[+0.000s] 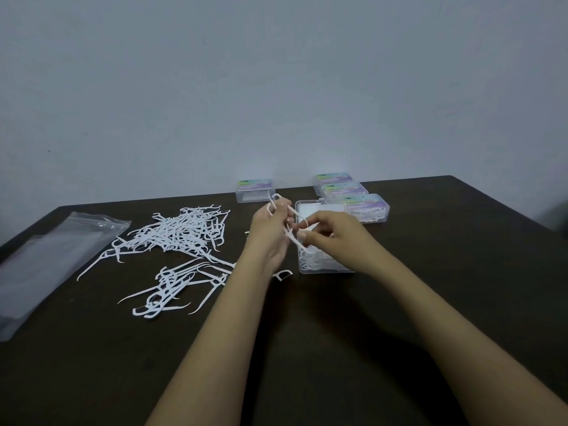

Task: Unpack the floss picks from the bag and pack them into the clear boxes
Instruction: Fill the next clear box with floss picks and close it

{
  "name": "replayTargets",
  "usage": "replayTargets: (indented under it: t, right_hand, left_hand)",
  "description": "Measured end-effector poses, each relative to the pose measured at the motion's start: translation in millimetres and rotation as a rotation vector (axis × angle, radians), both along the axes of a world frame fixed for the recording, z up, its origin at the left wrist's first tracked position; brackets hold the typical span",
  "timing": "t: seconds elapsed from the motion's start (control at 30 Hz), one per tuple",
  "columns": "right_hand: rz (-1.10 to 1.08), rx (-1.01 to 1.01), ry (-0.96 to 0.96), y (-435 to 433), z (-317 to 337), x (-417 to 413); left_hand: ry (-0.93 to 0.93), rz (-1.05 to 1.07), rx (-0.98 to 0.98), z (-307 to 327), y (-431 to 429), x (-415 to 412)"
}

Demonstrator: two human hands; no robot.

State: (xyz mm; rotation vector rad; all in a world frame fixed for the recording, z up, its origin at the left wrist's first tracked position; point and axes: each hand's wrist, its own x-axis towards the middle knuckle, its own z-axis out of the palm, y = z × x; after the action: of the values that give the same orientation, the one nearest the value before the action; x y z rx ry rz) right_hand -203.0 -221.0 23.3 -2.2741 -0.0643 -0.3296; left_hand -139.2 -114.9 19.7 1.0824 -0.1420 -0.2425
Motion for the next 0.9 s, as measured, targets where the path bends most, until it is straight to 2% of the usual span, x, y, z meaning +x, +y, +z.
replayTargets:
  t: [0.1, 0.2, 0.37, 0.53, 0.67, 0.73, 0.8, 0.9]
  right_hand:
    - [-0.045, 0.038, -0.028, -4, 0, 0]
    - [-0.090, 0.088, -0.038, -9, 1, -1]
    - [-0.167, 0.019, -0.026, -24, 8, -2]
    - [-0.247, -0.212, 0.069, -48, 12, -5]
    - [-0.227, -0.279, 0.148, -47, 13, -6]
    - [-0.218, -0.231, 0.065, -41, 14, -7]
    - [-0.136, -0.075, -0.012, -31, 16, -9]
    - [0.009, 0.031, -0.020, -14, 11, -8]
  left_hand:
    - [0.059, -0.014, -0.086, -2, -7, -5]
    - [0.036, -0.055, -0.024, -5, -10, -7]
    - [0.064, -0.055, -0.017, -5, -9, -6]
    - [0.169, 0.123, -0.068, -5, -7, 0]
    - [0.230, 0.207, -0.138, -4, -7, 2]
    - [0.229, 0.235, -0.169, -3, -9, 1]
    - [0.213, 0.265, -0.185, -1, -12, -2]
    - [0.214, 0.257, -0.209, 0, -16, -8]
